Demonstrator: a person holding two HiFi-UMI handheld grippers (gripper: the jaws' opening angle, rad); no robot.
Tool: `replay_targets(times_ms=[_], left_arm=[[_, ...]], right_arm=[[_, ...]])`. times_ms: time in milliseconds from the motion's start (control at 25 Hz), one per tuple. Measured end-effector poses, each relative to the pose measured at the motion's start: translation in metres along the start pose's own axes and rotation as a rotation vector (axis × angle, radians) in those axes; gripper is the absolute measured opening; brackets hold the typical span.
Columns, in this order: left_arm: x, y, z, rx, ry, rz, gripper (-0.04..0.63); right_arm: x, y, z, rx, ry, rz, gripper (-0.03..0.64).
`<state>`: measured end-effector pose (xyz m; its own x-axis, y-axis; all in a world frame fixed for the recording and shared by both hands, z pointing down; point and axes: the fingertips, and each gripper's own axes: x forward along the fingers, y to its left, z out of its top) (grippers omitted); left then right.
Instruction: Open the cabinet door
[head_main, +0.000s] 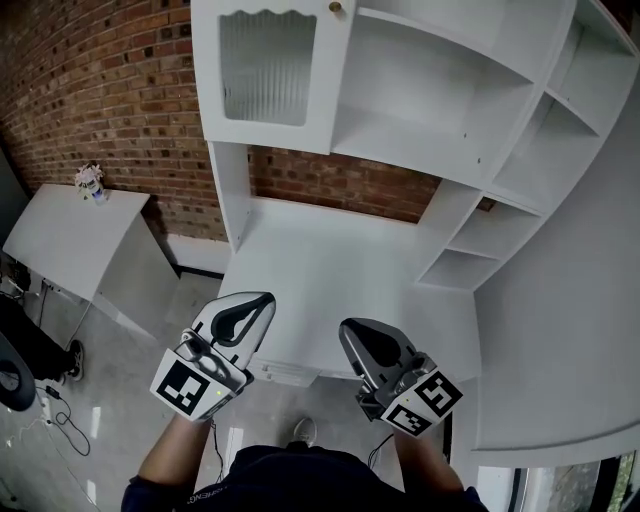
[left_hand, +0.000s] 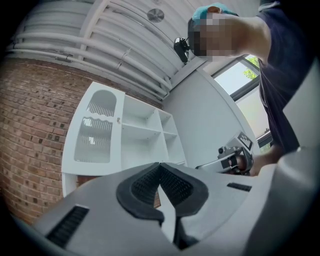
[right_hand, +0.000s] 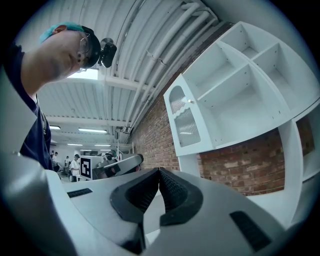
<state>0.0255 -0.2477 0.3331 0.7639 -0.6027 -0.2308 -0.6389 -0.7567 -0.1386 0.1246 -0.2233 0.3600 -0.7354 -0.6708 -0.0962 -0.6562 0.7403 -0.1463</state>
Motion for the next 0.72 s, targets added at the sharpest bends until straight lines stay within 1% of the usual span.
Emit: replay_targets(times_ms=[240,400,560,720], left_arm=[[0.040,0.024,-0.004,0.042,-0.009,0.012,0.008],[0.062,0.038,-0.004,0.067,-0.009,0.005,0.008],[0.086,0.055,0.000,0.130,-0.008,-0.016,0.008],[0.109,0.080,0.015,0.183,-0.039,-0.037,0.009]], right_arm=[[0.019,-0.041,0.007,-0.010,-0.007,0.016,0.026],[0.031,-0.057,0.015,-0.019,-0.026,0.019,0.026],[0.041,-0.069,0.027,-0.036,-0.053,0.004,0.026],[0.055,-0.077,0.037,-0.058,-0.078,-0.029,0.026]])
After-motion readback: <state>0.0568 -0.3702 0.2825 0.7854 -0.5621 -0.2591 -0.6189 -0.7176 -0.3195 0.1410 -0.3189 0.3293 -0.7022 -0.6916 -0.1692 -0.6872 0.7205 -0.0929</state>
